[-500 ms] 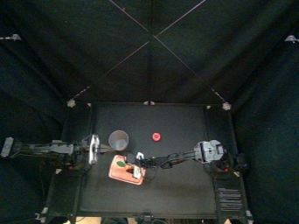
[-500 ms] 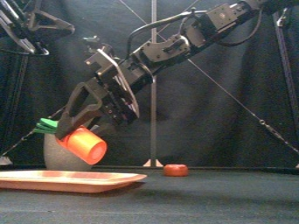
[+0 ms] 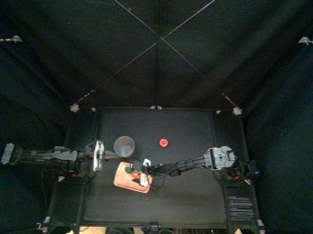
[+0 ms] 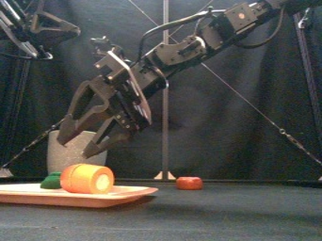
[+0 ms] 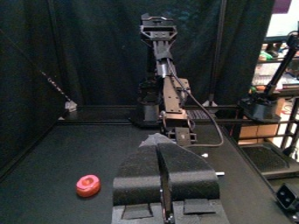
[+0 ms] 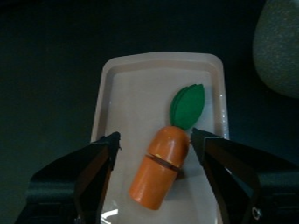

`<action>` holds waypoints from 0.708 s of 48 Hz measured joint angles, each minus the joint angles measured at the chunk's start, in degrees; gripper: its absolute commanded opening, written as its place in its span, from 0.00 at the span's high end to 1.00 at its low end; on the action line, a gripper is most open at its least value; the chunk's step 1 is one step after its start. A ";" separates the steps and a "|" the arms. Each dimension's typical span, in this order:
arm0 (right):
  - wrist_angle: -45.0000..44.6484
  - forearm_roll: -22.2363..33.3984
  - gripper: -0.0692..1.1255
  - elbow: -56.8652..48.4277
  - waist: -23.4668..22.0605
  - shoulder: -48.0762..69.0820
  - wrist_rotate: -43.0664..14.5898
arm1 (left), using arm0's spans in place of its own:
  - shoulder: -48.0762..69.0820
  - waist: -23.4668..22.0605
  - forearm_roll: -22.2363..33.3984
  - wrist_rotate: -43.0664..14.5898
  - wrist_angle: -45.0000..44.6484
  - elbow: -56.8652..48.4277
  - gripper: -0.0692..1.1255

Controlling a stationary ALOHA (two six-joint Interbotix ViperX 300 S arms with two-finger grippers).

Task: Pick the carrot then place it on the pink plate
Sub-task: Drop carrot on the pink plate and return to neutral

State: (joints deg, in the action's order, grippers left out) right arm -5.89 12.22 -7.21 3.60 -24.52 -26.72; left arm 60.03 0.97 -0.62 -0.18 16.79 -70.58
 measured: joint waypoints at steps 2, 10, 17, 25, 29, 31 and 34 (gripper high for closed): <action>-0.44 0.88 0.12 -0.88 -0.09 1.58 -0.09 | 0.00 0.00 0.09 0.09 0.09 0.00 0.97; -0.53 3.96 0.12 -3.96 -0.44 9.40 -0.44 | 0.00 0.00 0.09 0.00 0.00 0.00 0.97; 0.88 6.06 0.12 -7.29 -0.53 16.87 -0.44 | -0.09 0.00 -0.09 0.00 0.00 0.00 0.97; 4.04 8.00 0.12 -12.04 -0.53 24.08 -0.18 | 0.00 0.00 -0.35 -0.09 0.09 -0.18 0.97; 5.62 8.35 0.12 -15.21 -0.53 27.95 -0.35 | 0.00 0.00 -0.35 -0.09 0.00 -0.18 0.97; 6.59 8.44 0.12 -17.14 -0.53 30.15 -0.44 | 0.00 0.00 -0.44 -0.09 0.00 -0.26 0.97; 8.35 8.53 0.12 -20.30 -0.53 33.40 -0.35 | 0.00 0.00 -0.44 -0.09 0.09 -0.26 0.97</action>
State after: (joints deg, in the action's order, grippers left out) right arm 2.46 20.74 -27.51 3.08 8.88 -27.07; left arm 60.03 0.97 -1.05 -0.26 16.88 -70.84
